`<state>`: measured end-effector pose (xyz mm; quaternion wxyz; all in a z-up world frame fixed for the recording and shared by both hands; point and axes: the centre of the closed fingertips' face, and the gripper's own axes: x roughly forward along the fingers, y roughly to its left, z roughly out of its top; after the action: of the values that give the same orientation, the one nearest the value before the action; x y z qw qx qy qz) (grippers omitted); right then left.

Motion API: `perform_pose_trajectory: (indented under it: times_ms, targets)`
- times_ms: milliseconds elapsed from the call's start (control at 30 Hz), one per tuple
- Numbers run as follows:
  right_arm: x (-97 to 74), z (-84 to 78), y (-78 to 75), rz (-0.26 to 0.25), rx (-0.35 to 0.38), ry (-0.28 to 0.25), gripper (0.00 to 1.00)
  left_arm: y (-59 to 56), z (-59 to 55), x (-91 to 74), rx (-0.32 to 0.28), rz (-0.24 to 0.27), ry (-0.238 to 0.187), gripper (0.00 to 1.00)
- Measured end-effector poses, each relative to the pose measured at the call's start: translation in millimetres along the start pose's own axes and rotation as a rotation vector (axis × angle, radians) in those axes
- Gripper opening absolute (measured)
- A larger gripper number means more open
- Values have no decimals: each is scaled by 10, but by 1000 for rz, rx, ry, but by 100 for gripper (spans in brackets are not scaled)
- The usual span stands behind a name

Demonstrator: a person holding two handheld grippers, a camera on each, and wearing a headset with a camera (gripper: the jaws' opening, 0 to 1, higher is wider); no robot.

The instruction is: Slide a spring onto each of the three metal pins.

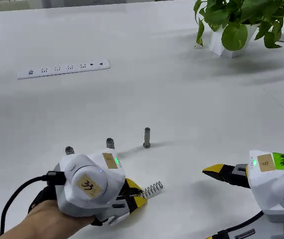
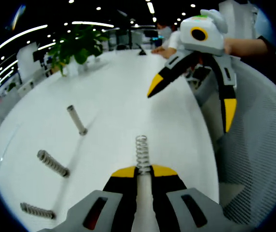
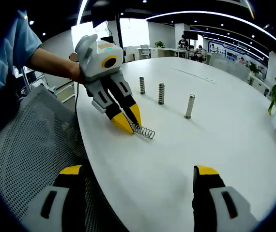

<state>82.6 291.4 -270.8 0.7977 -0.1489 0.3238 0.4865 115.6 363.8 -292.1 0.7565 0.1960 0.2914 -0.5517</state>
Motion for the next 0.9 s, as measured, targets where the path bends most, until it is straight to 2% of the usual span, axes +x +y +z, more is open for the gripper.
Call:
perform_pose_trajectory:
  times_ms: [200, 333, 433, 600, 733, 800, 900]
  targets:
    - [47, 54, 3, 12, -3, -8, 93, -45, 73, -95, -52, 35, -92, 10]
    - [69, 87, 6, 26, -15, -4, 92, -88, 112, -131, -40, 44, -115, 10]
    - [73, 165, 0, 45, -24, -13, 92, -153, 171, -174, -18, 37, -141, 10]
    - [73, 305, -2, 78, -27, -36, 92, -222, 208, -236, 2, 31, -156, 10]
    - [65, 492, 48, 137, 8, -89, 87, -237, 206, -285, -9, 44, -169, 10]
    - [73, 552, 72, 164, 12, -96, 83, -224, 193, -309, -16, 59, -178, 10]
    - [104, 591, 91, 190, 16, -90, 81, -205, 197, -346, -37, 71, -194, 10]
